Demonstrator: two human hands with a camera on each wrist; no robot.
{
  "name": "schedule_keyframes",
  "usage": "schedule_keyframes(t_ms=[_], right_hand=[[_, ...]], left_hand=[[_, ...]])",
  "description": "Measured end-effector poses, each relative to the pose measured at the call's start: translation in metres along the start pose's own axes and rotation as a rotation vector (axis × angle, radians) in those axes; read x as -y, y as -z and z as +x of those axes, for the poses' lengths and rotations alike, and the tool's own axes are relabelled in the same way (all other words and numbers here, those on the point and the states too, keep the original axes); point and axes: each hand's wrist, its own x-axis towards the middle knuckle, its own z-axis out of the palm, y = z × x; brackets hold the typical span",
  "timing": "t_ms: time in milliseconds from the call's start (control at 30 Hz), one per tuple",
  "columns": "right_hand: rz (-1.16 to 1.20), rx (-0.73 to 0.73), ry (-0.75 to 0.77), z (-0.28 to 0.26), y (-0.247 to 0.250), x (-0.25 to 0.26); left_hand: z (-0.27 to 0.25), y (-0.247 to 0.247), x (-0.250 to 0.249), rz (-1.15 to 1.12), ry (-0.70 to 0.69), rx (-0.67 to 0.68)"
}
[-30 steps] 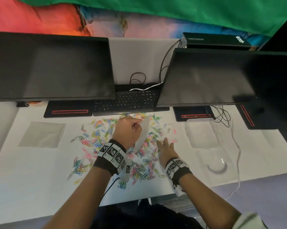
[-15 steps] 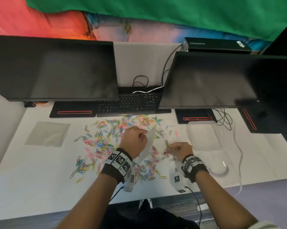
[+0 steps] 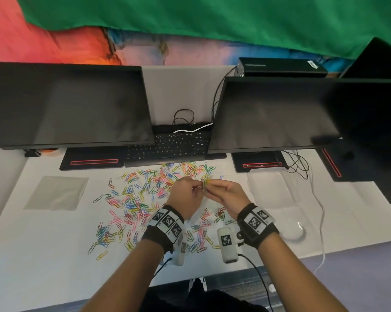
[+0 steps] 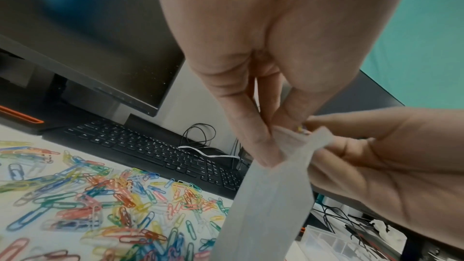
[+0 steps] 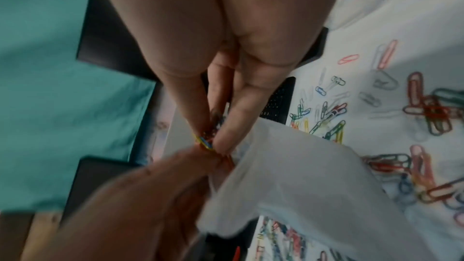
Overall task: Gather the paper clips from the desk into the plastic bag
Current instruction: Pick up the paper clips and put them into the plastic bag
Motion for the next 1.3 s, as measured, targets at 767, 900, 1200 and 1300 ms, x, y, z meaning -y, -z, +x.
schedule_keyframes(t_ms=[767, 900, 1200, 1300], right_hand=[[-1.263, 0.064, 0.371, 0.016, -0.026, 0.007], [-1.027, 0.144, 0.371, 0.009, -0.004, 0.021], [-1.404, 0.024, -0.382, -0.006, 0.112, -0.028], [-1.388, 0.085, -0.361, -0.011, 0.122, -0.062]], left_hand=[[0.005, 0.006, 0.005, -0.043, 0.049, -0.089], [0.007, 0.005, 0.008, 0.010, 0.052, -0.063], [0.011, 0.012, 0.012, -0.020, 0.136, -0.068], [0.012, 0.014, 0.014, -0.018, 0.138, -0.068]])
